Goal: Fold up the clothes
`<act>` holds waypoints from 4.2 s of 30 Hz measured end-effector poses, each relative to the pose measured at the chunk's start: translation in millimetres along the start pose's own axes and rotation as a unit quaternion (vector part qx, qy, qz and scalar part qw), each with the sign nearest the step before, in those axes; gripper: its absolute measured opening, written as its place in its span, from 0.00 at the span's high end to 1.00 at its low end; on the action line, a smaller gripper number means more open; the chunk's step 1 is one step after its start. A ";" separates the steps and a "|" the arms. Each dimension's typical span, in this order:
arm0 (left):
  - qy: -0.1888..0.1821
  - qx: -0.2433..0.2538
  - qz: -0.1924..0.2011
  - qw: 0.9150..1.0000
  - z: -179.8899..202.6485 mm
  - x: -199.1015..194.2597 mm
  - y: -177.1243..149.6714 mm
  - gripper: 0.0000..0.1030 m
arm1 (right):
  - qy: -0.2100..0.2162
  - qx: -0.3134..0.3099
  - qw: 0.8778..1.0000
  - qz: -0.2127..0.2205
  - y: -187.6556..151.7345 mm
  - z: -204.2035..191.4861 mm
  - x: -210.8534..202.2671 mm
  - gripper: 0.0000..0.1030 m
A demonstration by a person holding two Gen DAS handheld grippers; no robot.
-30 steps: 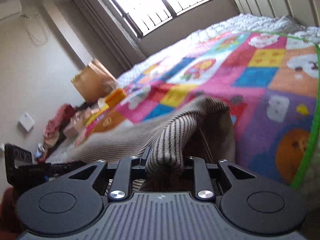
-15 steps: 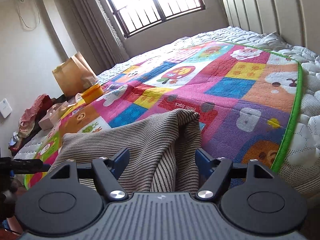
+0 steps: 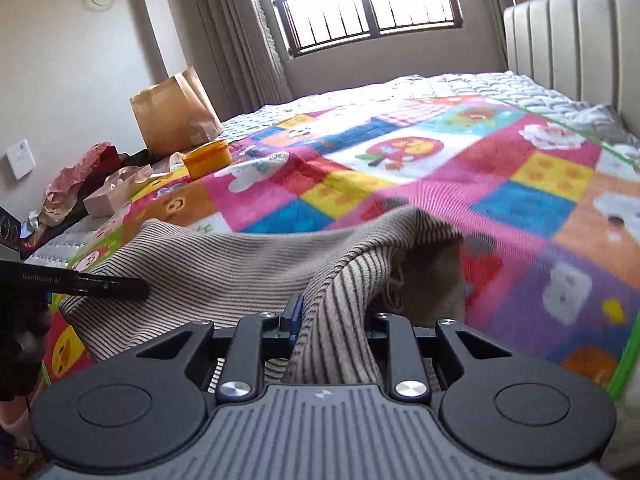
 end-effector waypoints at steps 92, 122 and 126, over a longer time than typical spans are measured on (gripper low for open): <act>0.143 0.100 0.004 0.985 -34.1 52.4 34.5 0.03 | -0.066 0.016 0.997 -0.033 -48.9 -22.7 26.4 0.00; 0.057 0.059 -0.025 0.996 11.7 -12.2 -46.0 0.04 | 0.008 -0.314 0.948 -0.055 -67.6 -92.7 -7.3 0.20; 0.066 0.059 -0.021 0.996 4.6 -20.3 -45.8 0.03 | 0.007 -0.385 0.921 -0.064 -88.3 -116.0 8.5 0.09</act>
Point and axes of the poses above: each gripper's, at about its wrist camera, not at the fingertips, and x roughly the way its jaws point, z to its right, y to its top, the point moved 8 cm from there along x, roughly the way its jaws point, and after that the axes turned 8 degrees about y, right-handed, at the moved point
